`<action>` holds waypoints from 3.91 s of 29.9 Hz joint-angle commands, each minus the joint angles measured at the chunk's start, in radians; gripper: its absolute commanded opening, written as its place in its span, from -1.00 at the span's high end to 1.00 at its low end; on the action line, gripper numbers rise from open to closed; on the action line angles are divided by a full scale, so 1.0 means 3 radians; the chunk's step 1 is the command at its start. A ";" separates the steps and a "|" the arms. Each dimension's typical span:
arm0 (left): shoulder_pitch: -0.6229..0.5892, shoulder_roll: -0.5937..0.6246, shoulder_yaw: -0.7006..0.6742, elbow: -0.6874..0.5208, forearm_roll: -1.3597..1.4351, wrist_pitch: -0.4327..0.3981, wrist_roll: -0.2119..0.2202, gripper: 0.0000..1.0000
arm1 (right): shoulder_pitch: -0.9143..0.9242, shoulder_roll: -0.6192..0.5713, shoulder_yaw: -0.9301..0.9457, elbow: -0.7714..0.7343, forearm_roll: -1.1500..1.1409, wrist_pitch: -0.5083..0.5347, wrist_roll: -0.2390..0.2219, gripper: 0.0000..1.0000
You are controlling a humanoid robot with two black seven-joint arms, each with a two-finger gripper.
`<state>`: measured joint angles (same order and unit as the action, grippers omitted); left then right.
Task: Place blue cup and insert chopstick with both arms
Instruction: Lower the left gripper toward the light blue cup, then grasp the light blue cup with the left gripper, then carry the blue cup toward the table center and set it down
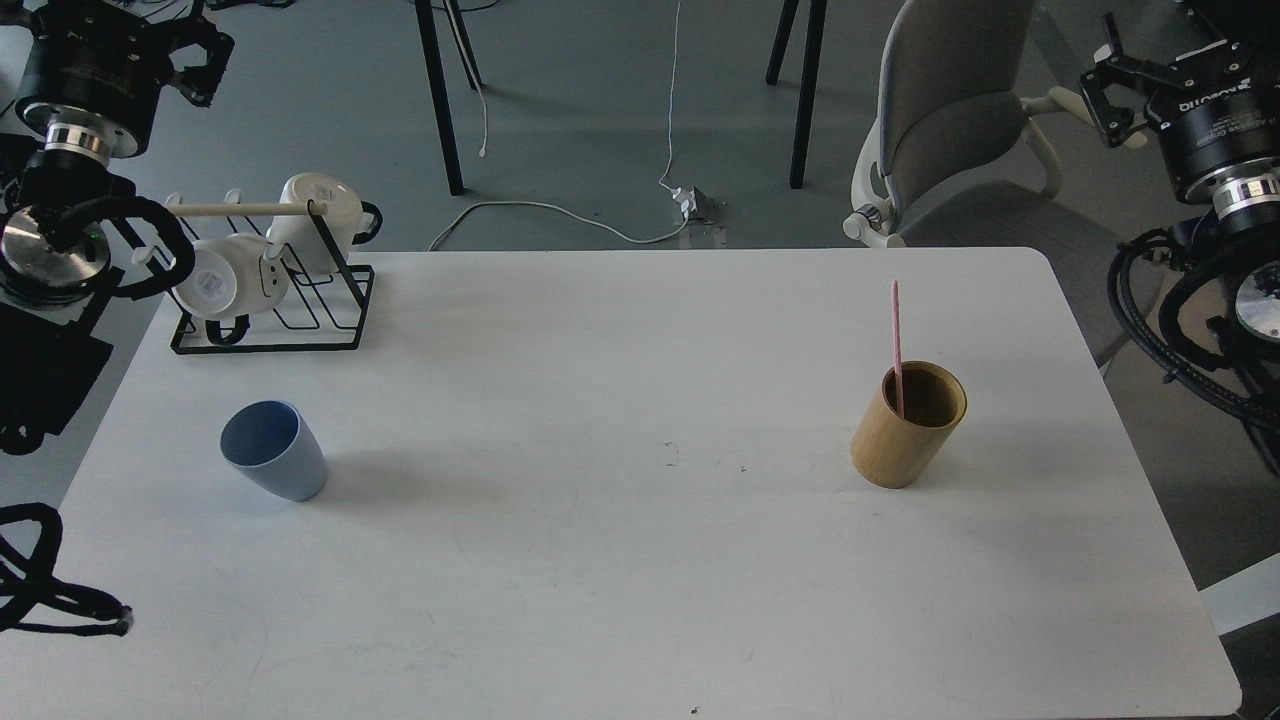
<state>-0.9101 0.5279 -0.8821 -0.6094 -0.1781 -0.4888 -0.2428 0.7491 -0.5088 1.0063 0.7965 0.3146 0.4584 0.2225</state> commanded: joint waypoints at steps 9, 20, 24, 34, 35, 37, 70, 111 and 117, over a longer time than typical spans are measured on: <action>0.0063 0.1189 0.0578 -0.1501 0.1583 0.0000 -0.0039 -0.88 | -0.0007 -0.0032 0.0000 0.0075 0.0000 0.0032 0.0000 -0.99; 0.0518 0.2187 0.0639 -0.2555 0.3910 0.0049 -0.0090 -0.77 | -0.0048 -0.0038 -0.0005 0.0081 -0.0006 0.0078 0.0000 -0.99; 0.0569 0.2504 0.0843 -0.2576 0.4581 0.0054 -0.0386 -0.77 | -0.0048 -0.0038 0.0000 0.0081 -0.0006 0.0101 0.0000 -0.99; 0.0595 0.2541 0.2115 -0.2250 0.6172 0.1638 -0.0525 -0.68 | -0.0037 -0.0048 0.0000 0.0081 -0.0011 0.0101 0.0000 -0.99; 0.0595 0.2526 0.2249 -0.2142 0.6193 0.1710 -0.0525 -0.67 | -0.0037 -0.0053 0.0000 0.0081 -0.0011 0.0101 0.0000 -0.99; 0.0590 0.2414 0.2449 -0.1948 0.6198 0.1721 -0.0535 -0.59 | -0.0037 -0.0078 0.0000 0.0081 -0.0011 0.0101 0.0000 -0.99; 0.0810 0.1585 0.2644 -0.1170 0.6203 0.1742 -0.0730 0.15 | -0.0048 -0.0196 0.0072 0.0214 -0.0021 0.0101 0.0005 -0.99; -0.0146 0.1421 0.2726 -0.1675 0.6826 0.0991 -0.0811 0.99 | -0.0002 -0.0339 0.0164 0.0214 -0.0021 0.0101 0.0005 -0.99; -0.0770 0.1283 0.2715 -0.2146 0.6960 0.0240 -0.0796 0.99 | 0.0003 -0.0446 0.0174 0.0214 -0.0021 0.0101 0.0005 -0.99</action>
<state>-1.0632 0.9401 -0.0653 -1.1841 1.9022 -0.3035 -0.4852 0.7501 -0.6290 1.0578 0.8607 0.3083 0.4887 0.2241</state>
